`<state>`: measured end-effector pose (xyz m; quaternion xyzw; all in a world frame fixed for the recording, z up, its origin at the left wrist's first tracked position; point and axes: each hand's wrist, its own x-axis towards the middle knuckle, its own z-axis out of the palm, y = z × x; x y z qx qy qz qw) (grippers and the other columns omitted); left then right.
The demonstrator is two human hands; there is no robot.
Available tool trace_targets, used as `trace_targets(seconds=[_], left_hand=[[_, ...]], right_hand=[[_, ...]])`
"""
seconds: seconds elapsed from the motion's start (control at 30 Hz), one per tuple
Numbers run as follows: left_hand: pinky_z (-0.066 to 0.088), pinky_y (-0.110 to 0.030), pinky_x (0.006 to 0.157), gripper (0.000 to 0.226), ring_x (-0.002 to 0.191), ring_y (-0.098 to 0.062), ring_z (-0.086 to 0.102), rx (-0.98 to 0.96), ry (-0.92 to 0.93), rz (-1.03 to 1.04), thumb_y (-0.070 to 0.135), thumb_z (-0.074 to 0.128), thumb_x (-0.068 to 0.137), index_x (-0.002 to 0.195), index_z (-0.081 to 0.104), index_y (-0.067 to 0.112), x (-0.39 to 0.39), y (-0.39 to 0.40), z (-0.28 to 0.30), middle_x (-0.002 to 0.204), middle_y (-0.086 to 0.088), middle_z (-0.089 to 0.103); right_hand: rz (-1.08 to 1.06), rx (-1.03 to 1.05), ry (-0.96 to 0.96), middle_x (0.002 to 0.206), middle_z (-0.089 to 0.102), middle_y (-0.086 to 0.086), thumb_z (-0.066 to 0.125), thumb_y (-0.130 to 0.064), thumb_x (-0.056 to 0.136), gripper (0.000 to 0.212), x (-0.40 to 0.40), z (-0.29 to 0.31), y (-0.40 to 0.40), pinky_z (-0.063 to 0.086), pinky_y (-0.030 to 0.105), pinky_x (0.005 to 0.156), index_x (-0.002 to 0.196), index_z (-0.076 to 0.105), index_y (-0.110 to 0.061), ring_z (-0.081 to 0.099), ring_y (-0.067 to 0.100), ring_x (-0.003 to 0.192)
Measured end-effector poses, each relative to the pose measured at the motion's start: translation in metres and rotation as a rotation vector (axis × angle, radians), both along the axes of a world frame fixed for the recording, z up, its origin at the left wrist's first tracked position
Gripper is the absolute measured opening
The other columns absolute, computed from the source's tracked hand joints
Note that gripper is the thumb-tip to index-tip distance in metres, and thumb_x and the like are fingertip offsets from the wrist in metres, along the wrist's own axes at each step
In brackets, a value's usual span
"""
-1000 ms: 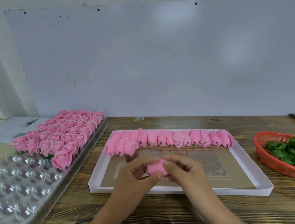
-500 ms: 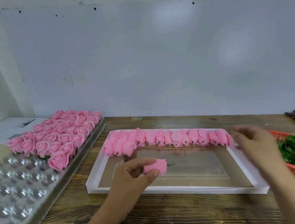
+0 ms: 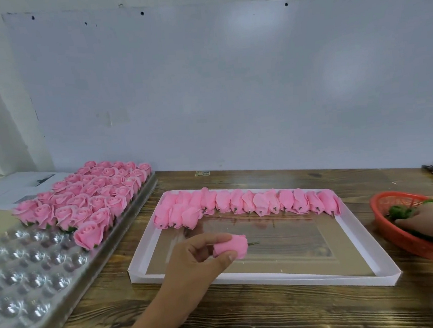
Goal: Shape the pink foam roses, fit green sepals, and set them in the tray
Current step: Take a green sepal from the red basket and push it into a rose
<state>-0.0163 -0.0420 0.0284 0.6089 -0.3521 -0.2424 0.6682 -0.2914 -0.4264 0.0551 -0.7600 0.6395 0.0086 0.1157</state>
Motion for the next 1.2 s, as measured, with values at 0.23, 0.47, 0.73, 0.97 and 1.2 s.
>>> trace_targets(seconds=[0.23, 0.47, 0.73, 0.97, 1.2], left_hand=[[0.054, -0.014, 0.07, 0.028, 0.083, -0.006, 0.073, 0.006, -0.008, 0.005, 0.024, 0.085, 0.067, 0.092, 0.08, 0.036, -0.001, 0.0, 0.002, 0.09, 0.005, 0.078], [0.056, -0.017, 0.074, 0.03, 0.092, -0.013, 0.074, 0.007, 0.0, -0.004, 0.023, 0.084, 0.068, 0.094, 0.079, 0.037, 0.0, 0.001, 0.001, 0.096, 0.004, 0.078], [0.057, -0.019, 0.074, 0.028, 0.092, -0.015, 0.074, 0.003, 0.002, 0.001, 0.025, 0.084, 0.067, 0.094, 0.079, 0.035, -0.001, 0.001, 0.002, 0.096, 0.002, 0.078], [0.057, -0.02, 0.075, 0.029, 0.091, -0.014, 0.074, 0.013, 0.042, 0.011, 0.025, 0.084, 0.065, 0.093, 0.08, 0.034, 0.0, -0.001, 0.001, 0.097, 0.003, 0.078], [0.056, -0.018, 0.07, 0.031, 0.085, -0.01, 0.073, -0.017, 0.152, 0.019, 0.025, 0.085, 0.062, 0.093, 0.081, 0.031, -0.001, -0.001, 0.005, 0.095, 0.001, 0.078]], right_hand=[[0.036, -0.031, 0.05, 0.075, 0.059, 0.002, 0.066, -0.048, 0.088, 0.044, 0.003, -0.002, 0.003, 0.051, 0.03, 0.071, 0.104, 0.069, -0.007, 0.06, 0.019, 0.075], [0.05, -0.154, 0.04, 0.08, 0.062, 0.006, 0.07, -0.025, 0.086, 0.022, -0.004, -0.004, -0.011, 0.052, 0.035, 0.07, 0.098, 0.068, -0.008, 0.06, 0.023, 0.074], [0.045, -0.183, -0.099, 0.067, 0.061, 0.004, 0.07, -0.012, 0.087, 0.015, -0.011, 0.004, -0.024, 0.048, 0.033, 0.06, 0.073, 0.065, -0.014, 0.062, 0.024, 0.067], [-0.117, -0.222, -0.365, 0.075, 0.062, 0.025, 0.047, -0.004, 0.096, 0.027, -0.011, -0.001, -0.043, 0.053, 0.049, 0.076, 0.074, 0.056, 0.007, 0.064, 0.047, 0.082], [0.084, -0.351, -1.16, 0.08, 0.066, 0.007, 0.056, -0.027, 0.096, 0.019, 0.056, 0.028, 0.112, 0.053, 0.038, 0.064, 0.088, 0.07, -0.016, 0.058, 0.023, 0.076]])
